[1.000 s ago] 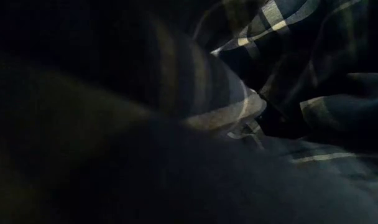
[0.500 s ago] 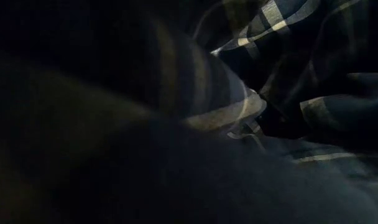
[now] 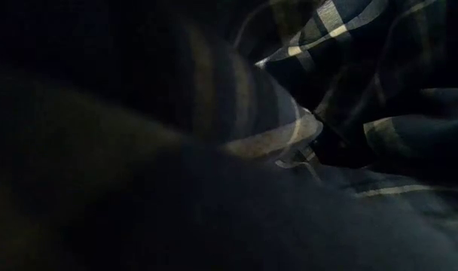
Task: Sort clothes
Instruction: Put the blue checkered polo into the white laundry bin
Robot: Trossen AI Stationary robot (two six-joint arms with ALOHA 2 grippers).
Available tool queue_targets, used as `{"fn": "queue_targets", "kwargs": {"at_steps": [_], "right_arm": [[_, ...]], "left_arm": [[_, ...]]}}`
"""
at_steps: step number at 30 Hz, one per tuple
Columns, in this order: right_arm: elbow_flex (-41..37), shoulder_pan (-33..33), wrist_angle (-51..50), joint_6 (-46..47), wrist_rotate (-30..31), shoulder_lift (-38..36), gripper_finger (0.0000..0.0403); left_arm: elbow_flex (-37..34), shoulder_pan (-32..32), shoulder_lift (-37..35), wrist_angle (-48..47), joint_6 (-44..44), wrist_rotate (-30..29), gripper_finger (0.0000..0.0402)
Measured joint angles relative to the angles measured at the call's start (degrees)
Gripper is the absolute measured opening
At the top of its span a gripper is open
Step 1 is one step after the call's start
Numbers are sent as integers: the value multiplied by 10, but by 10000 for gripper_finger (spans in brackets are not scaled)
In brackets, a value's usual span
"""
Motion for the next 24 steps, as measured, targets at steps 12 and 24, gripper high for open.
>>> {"fn": "queue_targets", "kwargs": {"at_steps": [12,24], "right_arm": [[0,0,0,0,0,0,38],[0,0,32,43,-12,3,38]], "left_arm": [[0,-229,-78,-1,-203,-103,231],[-29,-334,-116,0,-271,-150,231]]}}
